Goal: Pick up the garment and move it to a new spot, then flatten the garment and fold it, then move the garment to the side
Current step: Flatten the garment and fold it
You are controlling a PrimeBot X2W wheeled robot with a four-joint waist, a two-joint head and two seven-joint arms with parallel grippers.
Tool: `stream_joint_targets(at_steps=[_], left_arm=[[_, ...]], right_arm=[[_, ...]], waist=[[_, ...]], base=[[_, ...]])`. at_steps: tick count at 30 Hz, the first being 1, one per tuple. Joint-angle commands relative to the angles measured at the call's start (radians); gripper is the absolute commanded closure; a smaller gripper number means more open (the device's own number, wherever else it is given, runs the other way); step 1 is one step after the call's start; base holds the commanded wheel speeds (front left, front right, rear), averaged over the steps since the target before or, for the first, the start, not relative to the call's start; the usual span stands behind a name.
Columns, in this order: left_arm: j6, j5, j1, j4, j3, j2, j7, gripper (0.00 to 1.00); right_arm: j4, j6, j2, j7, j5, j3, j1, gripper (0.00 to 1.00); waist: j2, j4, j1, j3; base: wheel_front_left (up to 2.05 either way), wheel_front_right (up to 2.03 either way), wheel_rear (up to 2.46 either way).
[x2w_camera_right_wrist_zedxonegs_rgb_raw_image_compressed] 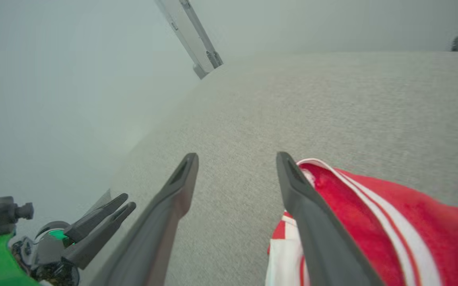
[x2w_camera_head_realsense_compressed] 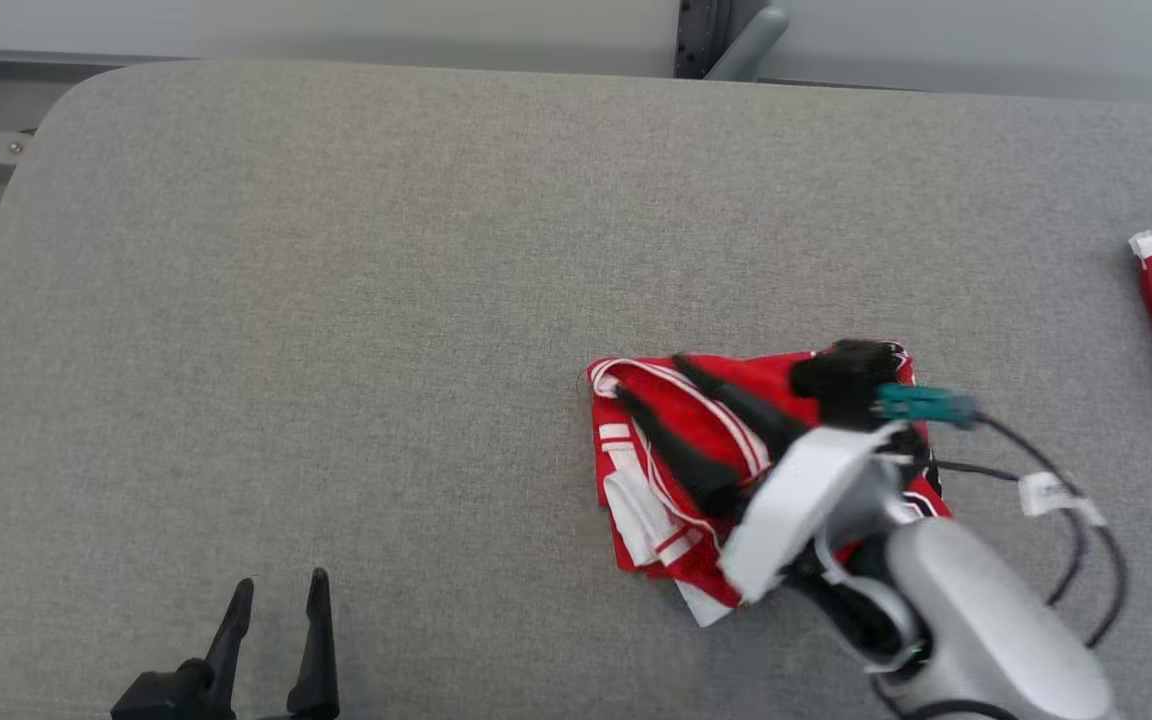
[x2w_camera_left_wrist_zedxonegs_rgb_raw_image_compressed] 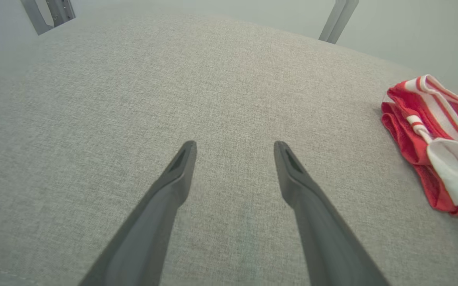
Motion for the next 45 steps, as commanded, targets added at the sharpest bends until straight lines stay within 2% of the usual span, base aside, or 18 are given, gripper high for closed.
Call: stream_joint_targets(at_steps=[1, 5, 8, 12, 16, 20, 24, 29, 35, 39, 40, 41, 42, 43, 45], left_arm=[[0.000, -0.002, 0.020, -0.005, 0.006, 0.002, -0.002, 0.00], [0.000, -0.010, 0.046, -0.016, 0.028, 0.003, -0.002, 0.00], [0.000, -0.013, 0.056, -0.021, 0.030, 0.002, -0.002, 0.00], [0.000, -0.005, 0.061, -0.020, 0.030, 0.003, -0.002, 0.00], [0.000, 0.015, 0.073, -0.043, 0.030, 0.002, -0.002, 0.00], [0.000, 0.032, 0.094, -0.068, 0.041, 0.003, -0.002, 0.00], [-0.001, 0.039, 0.101, -0.082, 0.046, 0.003, -0.002, 0.00], [-0.001, 0.025, 0.098, -0.088, 0.041, 0.003, -0.002, 0.00], [-0.001, 0.013, 0.103, -0.093, 0.042, 0.003, -0.002, 0.00], [0.006, 0.010, 0.107, -0.097, 0.039, 0.003, -0.002, 0.00], [0.006, 0.009, 0.108, -0.097, 0.038, 0.003, -0.002, 0.00], [0.006, 0.009, 0.108, -0.097, 0.038, 0.003, -0.002, 0.00], [0.006, 0.009, 0.107, -0.098, 0.037, 0.003, -0.002, 0.00], [0.006, 0.009, 0.105, -0.099, 0.035, 0.003, -0.002, 0.00], [0.006, 0.008, 0.094, -0.100, 0.031, 0.003, -0.002, 0.00]], right_arm=[[-0.035, -0.002, -0.039, -0.013, -0.007, -0.042, 0.030, 0.00], [-0.161, -0.001, -0.093, -0.060, -0.107, -0.234, 0.129, 0.00], [-0.172, -0.001, -0.109, -0.111, -0.190, -0.367, 0.203, 0.00], [-0.099, -0.001, -0.093, -0.243, -0.305, -0.485, 0.299, 0.00], [0.033, -0.001, -0.065, -0.412, -0.434, -0.598, 0.379, 0.00], [0.135, -0.002, -0.008, -0.450, -0.525, -0.701, 0.417, 0.00], [0.104, -0.002, 0.026, -0.451, -0.587, -0.757, 0.463, 0.00], [0.073, -0.002, 0.054, -0.451, -0.604, -0.801, 0.501, 0.00], [0.065, -0.002, 0.062, -0.451, -0.594, -0.808, 0.521, 0.00], [0.044, -0.002, 0.063, -0.451, -0.578, -0.766, 0.487, 0.00], [0.041, -0.002, 0.063, -0.451, -0.570, -0.739, 0.475, 0.36], [0.041, -0.002, 0.063, -0.451, -0.570, -0.739, 0.475, 0.36], [0.038, -0.002, 0.064, -0.451, -0.569, -0.712, 0.464, 0.93], [0.036, -0.002, 0.063, -0.452, -0.562, -0.688, 0.448, 1.00], [0.035, -0.002, 0.061, -0.452, -0.562, -0.652, 0.411, 1.00]], waist=[[0.0000, -0.014, 0.0000, -0.019], [0.0000, -0.033, 0.0000, -0.046], [0.0000, -0.043, 0.0000, -0.057], [0.0000, -0.049, 0.0000, -0.078], [0.0000, -0.052, 0.0000, -0.109], [0.0000, -0.060, 0.0000, -0.132], [0.0000, -0.063, 0.0000, -0.138], [0.0000, -0.063, 0.0000, -0.144], [0.0000, -0.070, 0.0000, -0.149], [0.0000, -0.075, 0.0000, -0.151], [0.0000, -0.075, 0.0000, -0.151], [0.0000, -0.075, 0.0000, -0.151], [0.0000, -0.073, 0.0000, -0.151], [0.0000, -0.071, 0.0000, -0.148], [0.0000, -0.065, 0.0000, -0.140]], base=[[0.00, 0.00, 0.00], [0.00, 0.00, 0.00], [0.00, 0.00, 0.00], [0.00, 0.00, 0.00], [0.00, 0.00, 0.00], [0.00, 0.00, 0.00], [0.00, 0.00, 0.00], [0.00, 0.00, 0.00], [0.00, 0.00, 0.00], [0.00, 0.00, 0.00], [0.00, 0.00, 0.00], [0.00, 0.00, 0.00], [0.00, 0.00, 0.00], [0.00, 0.00, 0.00], [0.00, 0.00, 0.00]])
